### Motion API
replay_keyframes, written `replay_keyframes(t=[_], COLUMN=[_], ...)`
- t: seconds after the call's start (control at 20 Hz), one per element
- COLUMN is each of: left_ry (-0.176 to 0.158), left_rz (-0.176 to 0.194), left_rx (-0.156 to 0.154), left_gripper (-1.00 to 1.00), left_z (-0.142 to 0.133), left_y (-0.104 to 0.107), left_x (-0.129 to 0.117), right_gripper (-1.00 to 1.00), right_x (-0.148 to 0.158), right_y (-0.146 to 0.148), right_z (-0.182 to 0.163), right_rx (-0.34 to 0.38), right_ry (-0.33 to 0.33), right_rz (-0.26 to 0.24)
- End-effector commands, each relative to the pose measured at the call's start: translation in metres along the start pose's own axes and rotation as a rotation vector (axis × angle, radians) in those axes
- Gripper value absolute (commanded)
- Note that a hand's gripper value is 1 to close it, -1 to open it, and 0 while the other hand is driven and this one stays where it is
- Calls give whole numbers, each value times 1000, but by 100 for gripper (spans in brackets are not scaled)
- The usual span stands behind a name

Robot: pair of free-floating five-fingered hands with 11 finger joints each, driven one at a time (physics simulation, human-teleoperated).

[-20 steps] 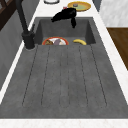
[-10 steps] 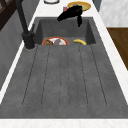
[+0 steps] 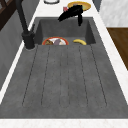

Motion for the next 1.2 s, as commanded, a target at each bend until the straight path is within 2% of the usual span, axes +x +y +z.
replay_keyframes(t=[0.0,0.1,0.25,0.5,0.65,0.9,1.15], left_ry=[0,0,0,0,0,0,0], left_rz=[0,0,0,0,0,0,0], left_rx=[0,0,0,0,0,0,0], left_gripper=[0,0,0,0,0,0,0], left_z=[0,0,0,0,0,0,0], left_y=[0,0,0,0,0,0,0], left_x=[0,0,0,0,0,0,0], right_gripper=[-100,-100,-100,-100,-100,-100,-100], right_x=[-10,-5,-15,-25,-22,-32,-43], right_y=[2,1,-1,-5,-3,-3,-5], right_z=[0,0,0,1,1,1,12], right_rx=[17,1,57,80,51,52,57], right_ry=[-57,-11,-24,-27,-15,-11,28], right_rz=[-42,-4,-33,-46,-16,-31,-52])
